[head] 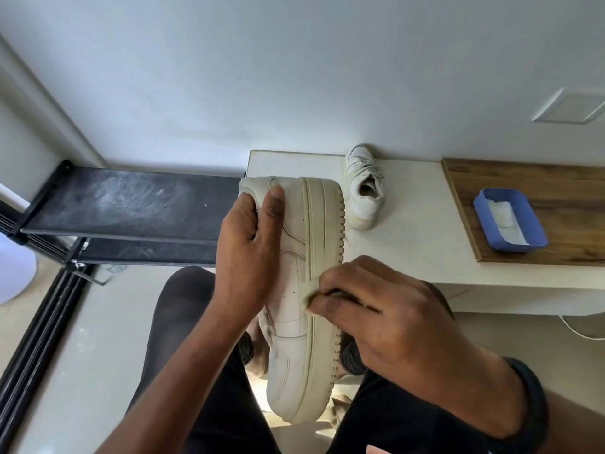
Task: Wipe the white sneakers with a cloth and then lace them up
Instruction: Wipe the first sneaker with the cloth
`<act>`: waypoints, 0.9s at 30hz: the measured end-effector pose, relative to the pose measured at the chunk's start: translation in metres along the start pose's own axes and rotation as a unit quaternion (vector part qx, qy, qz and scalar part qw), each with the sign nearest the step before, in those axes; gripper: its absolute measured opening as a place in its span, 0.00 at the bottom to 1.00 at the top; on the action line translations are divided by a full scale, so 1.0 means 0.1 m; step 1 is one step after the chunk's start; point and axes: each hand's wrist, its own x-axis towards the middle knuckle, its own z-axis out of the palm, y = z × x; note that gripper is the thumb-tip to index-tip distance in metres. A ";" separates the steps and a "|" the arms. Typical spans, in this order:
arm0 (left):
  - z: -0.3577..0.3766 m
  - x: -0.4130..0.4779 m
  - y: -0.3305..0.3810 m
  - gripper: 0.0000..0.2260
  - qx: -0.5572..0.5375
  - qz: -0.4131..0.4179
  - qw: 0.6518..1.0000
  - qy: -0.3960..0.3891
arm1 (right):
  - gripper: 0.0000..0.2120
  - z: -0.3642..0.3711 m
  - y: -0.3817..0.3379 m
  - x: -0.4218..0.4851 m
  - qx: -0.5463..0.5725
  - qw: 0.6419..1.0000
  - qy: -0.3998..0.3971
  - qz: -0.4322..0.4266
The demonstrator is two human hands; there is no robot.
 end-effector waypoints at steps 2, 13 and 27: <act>0.00 0.00 0.00 0.24 -0.006 -0.005 1.000 -0.001 | 0.12 0.00 0.01 0.01 0.003 1.000 -0.003 0.001; 0.00 0.04 0.05 0.27 -0.026 -0.006 0.999 -0.018 | 0.08 -0.08 0.31 0.38 0.033 0.997 0.049 0.052; -0.07 0.13 -0.08 0.32 -0.038 -0.074 0.996 0.021 | 0.06 0.04 0.14 0.18 0.066 0.996 -0.054 0.015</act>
